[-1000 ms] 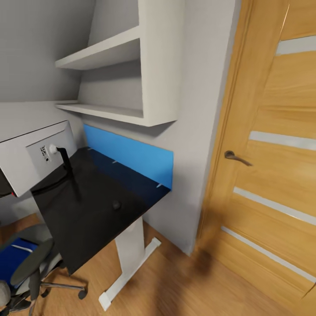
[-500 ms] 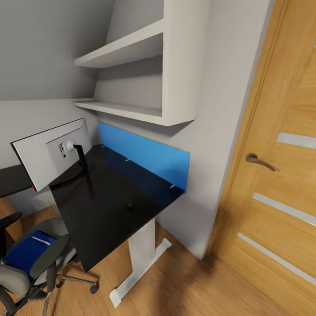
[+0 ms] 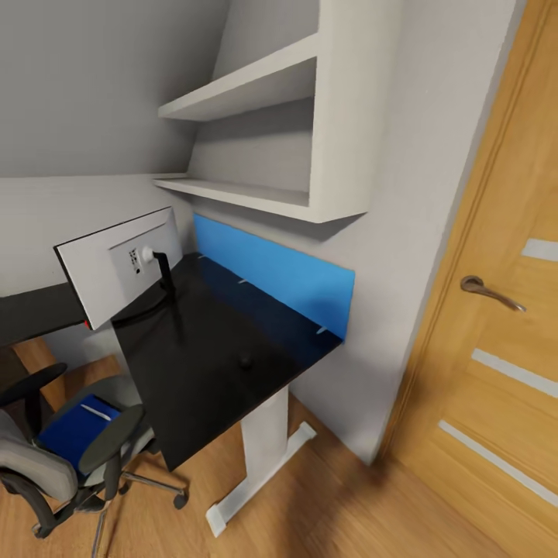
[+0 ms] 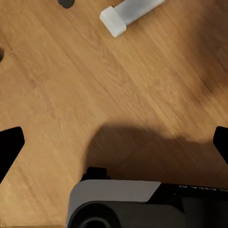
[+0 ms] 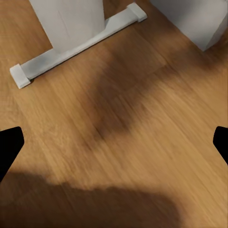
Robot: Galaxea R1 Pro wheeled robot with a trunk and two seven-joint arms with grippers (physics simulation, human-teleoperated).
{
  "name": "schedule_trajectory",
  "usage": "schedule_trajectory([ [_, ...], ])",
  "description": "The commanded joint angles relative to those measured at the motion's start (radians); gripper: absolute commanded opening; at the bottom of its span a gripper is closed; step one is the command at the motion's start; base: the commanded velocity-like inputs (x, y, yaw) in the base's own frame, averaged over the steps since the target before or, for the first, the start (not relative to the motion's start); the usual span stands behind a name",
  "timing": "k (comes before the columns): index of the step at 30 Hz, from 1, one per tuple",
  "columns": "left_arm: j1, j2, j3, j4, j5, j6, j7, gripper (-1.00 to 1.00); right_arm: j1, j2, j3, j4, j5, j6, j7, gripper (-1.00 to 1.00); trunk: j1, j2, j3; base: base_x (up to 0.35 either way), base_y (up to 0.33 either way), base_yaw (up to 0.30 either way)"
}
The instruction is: In the bedroom, organize the workspace by keeping the computer under the desk, ensuring the monitor is on the desk, placing the keyboard on the desk next to the monitor, placing the mouse on the desk next to the keyboard, moving the folder from the swivel chair onto the desk next to the mouse, stacking the notebook on top of the folder with the pen on top of the notebook, and positioning the swivel chair next to the desk.
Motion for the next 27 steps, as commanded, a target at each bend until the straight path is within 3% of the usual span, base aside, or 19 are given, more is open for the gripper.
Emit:
schedule_trajectory([
  [1,-0.001,-0.001,0.004,0.001,0.006,-0.003,-0.002,1.00,0.000,0.000,0.000,0.000,0.004,-0.003,0.000,1.00,0.000,-0.001,-0.001,0.000,0.000,0.272],
  [18,-0.001,0.010,0.009,0.000,0.008,-0.003,0.001,1.00,0.000,-0.007,-0.001,0.000,0.004,-0.003,0.000,1.00,0.000,-0.001,-0.001,-0.069,-0.012,0.277],
  [21,-0.001,0.013,0.039,0.000,0.008,-0.003,0.000,1.00,0.000,-0.007,-0.001,0.000,0.004,-0.003,0.000,1.00,0.000,-0.001,-0.001,-0.002,-0.001,0.278],
  [27,-0.001,0.013,0.059,0.000,0.006,0.004,-0.001,1.00,0.000,-0.008,-0.001,0.000,0.004,-0.003,0.000,1.00,0.000,-0.001,-0.001,0.000,0.000,0.278],
])
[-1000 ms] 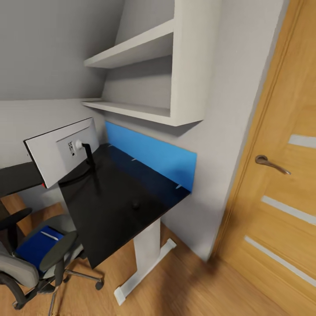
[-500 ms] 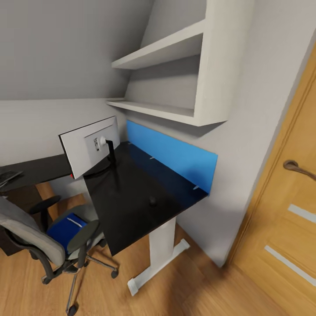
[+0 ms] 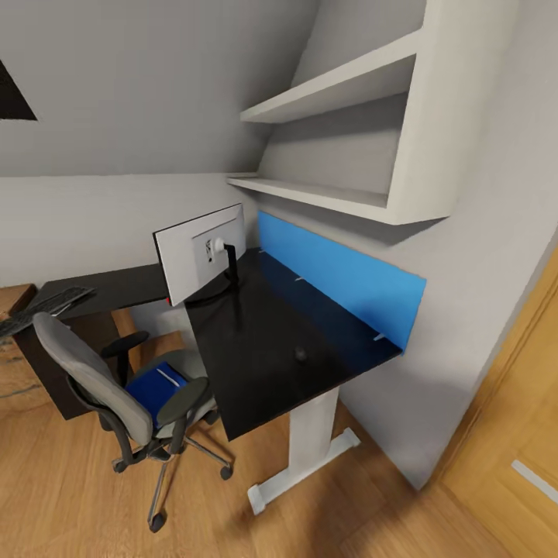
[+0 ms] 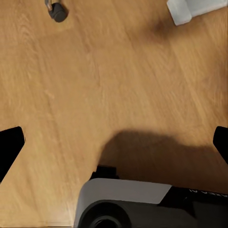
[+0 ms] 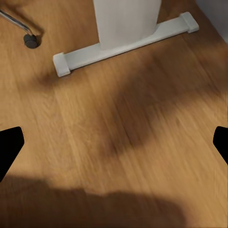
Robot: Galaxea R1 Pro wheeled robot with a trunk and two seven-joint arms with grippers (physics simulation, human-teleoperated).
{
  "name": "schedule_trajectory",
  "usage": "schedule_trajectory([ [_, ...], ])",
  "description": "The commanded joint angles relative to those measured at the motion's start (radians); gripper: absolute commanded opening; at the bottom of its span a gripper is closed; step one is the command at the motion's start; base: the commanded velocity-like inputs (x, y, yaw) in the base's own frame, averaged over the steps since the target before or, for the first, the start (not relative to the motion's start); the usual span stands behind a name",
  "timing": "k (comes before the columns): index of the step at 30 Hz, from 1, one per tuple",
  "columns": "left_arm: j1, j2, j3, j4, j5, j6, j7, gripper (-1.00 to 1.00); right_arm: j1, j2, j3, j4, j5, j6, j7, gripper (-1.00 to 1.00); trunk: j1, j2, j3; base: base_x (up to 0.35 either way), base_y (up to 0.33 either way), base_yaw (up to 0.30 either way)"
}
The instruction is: In the bedroom, organize the workspace by keeping the computer under the desk, ensuring the monitor is on the desk, placing the keyboard on the desk next to the monitor, placing the mouse on the desk next to the keyboard, moving the folder from the swivel chair onto the desk next to the mouse, stacking the notebook on top of the folder with the pen on top of the notebook, and positioning the swivel chair next to the desk.
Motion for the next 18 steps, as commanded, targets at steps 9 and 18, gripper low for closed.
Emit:
schedule_trajectory([
  [9,-0.001,0.001,0.006,-0.001,0.010,-0.004,0.000,1.00,0.000,-0.001,0.000,-0.001,0.003,-0.003,-0.001,1.00,0.000,-0.001,-0.001,0.000,0.000,0.278],
  [18,-0.001,0.000,0.082,-0.017,0.067,-0.126,-0.003,1.00,0.000,-0.012,-0.002,-0.003,0.002,-0.003,-0.002,1.00,0.000,-0.001,-0.001,0.000,0.000,0.278],
])
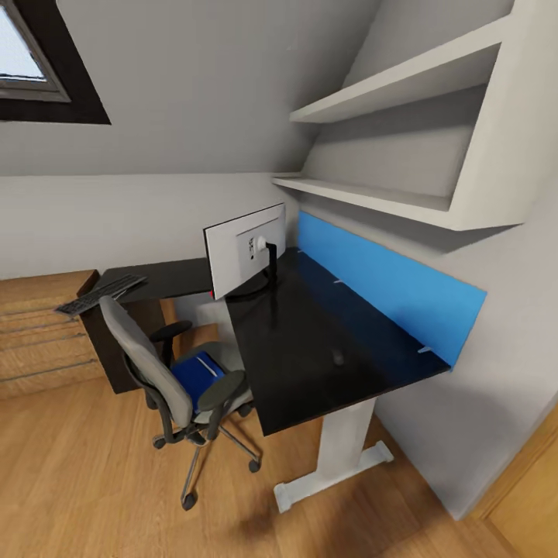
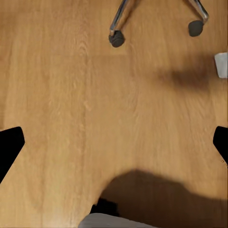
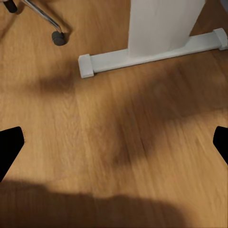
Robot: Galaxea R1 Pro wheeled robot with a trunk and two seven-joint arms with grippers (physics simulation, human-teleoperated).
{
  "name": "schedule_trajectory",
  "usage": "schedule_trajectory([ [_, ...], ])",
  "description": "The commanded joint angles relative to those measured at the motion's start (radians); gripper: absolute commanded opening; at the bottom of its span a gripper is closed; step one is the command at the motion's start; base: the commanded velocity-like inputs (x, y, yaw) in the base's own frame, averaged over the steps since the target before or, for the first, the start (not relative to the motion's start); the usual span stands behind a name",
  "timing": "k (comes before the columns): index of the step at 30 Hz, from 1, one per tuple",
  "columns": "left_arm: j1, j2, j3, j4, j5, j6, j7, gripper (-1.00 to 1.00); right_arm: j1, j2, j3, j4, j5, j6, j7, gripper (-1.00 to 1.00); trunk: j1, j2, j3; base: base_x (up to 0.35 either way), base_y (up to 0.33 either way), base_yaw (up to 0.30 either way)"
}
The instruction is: In the bedroom, organize the workspace by keeping the computer under the desk, ensuring the monitor is on the desk, placing the keyboard on the desk next to the monitor, placing the mouse on the desk next to the keyboard, moving the folder from the swivel chair onto the desk next to the mouse, stacking the notebook on top of the folder with the pen on top of the notebook, and positioning the swivel chair next to the desk.
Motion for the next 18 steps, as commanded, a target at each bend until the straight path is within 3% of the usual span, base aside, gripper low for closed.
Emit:
schedule_trajectory([
  [1,-0.001,0.000,0.004,-0.001,0.010,-0.035,0.000,1.00,0.000,0.000,0.000,0.000,0.004,-0.003,-0.001,1.00,0.000,-0.001,-0.001,0.000,0.000,0.278],
  [4,-0.001,-0.002,0.012,0.002,0.009,-0.108,-0.006,1.00,0.000,-0.001,0.000,0.000,0.004,-0.003,-0.001,1.00,0.000,-0.001,-0.001,0.000,0.000,0.278],
  [7,-0.001,-0.003,0.013,0.015,0.007,-0.131,-0.006,1.00,0.000,-0.001,0.000,0.000,0.004,-0.003,-0.001,1.00,0.000,-0.001,-0.001,0.000,0.000,0.278],
  [18,-0.001,-0.003,0.011,0.031,0.006,-0.139,-0.004,1.00,0.000,-0.001,0.000,-0.001,0.004,-0.003,-0.001,1.00,0.000,-0.001,-0.001,0.000,0.000,0.278],
])
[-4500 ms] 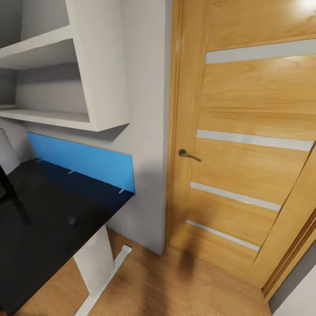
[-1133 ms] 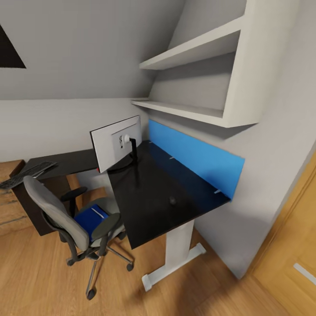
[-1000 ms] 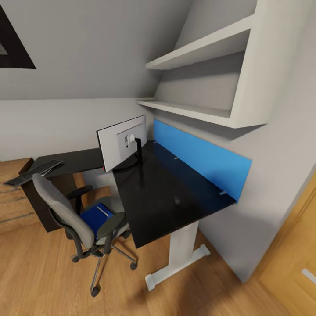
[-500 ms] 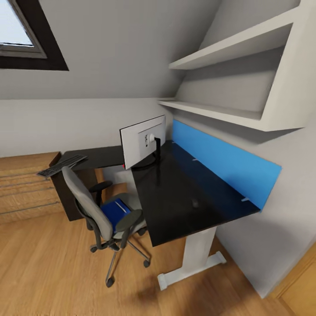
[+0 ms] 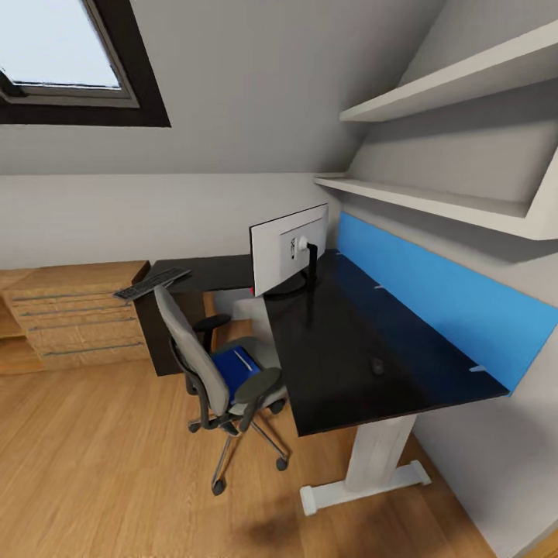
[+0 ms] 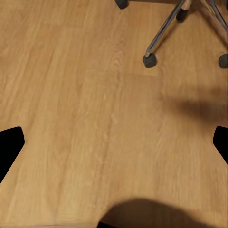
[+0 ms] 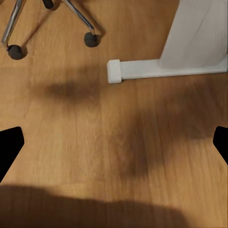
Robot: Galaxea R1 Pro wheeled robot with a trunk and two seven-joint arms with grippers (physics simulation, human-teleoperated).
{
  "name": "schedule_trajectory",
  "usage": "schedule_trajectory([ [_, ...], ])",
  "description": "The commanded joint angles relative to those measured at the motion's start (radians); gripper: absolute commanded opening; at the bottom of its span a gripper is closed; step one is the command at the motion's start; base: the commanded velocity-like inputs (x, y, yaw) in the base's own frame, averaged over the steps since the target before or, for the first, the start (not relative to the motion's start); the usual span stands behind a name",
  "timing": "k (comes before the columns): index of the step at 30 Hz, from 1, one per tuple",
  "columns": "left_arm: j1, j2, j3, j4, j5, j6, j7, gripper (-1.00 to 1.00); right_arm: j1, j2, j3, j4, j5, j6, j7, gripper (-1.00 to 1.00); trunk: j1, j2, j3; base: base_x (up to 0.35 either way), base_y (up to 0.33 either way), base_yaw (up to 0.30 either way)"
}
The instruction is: In the bedroom, organize the workspace by keeping the computer under the desk, ensuring the monitor is on the desk, placing the keyboard on the desk next to the monitor, placing the mouse on the desk next to the keyboard, moving the folder from the swivel chair onto the desk next to the mouse, stacking the notebook on top of the folder with the pen on top of the notebook, and positioning the swivel chair next to the desk.
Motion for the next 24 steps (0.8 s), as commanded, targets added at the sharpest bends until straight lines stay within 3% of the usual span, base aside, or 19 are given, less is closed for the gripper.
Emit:
schedule_trajectory([
  [1,-0.001,0.000,-0.003,0.001,0.008,-0.003,0.000,1.00,0.000,0.000,0.000,0.000,0.004,-0.003,-0.001,1.00,0.000,-0.001,-0.001,0.000,0.000,0.278],
  [19,-0.001,-0.006,-0.001,0.000,0.006,-0.004,0.002,1.00,0.000,-0.001,0.000,-0.002,0.004,-0.002,-0.001,1.00,0.000,-0.001,-0.005,0.000,0.000,0.270],
  [24,-0.001,-0.007,0.001,0.000,0.008,-0.003,0.006,1.00,0.000,-0.002,0.000,-0.003,0.004,-0.002,-0.001,1.00,0.019,-0.036,-0.026,0.000,0.000,0.194],
])
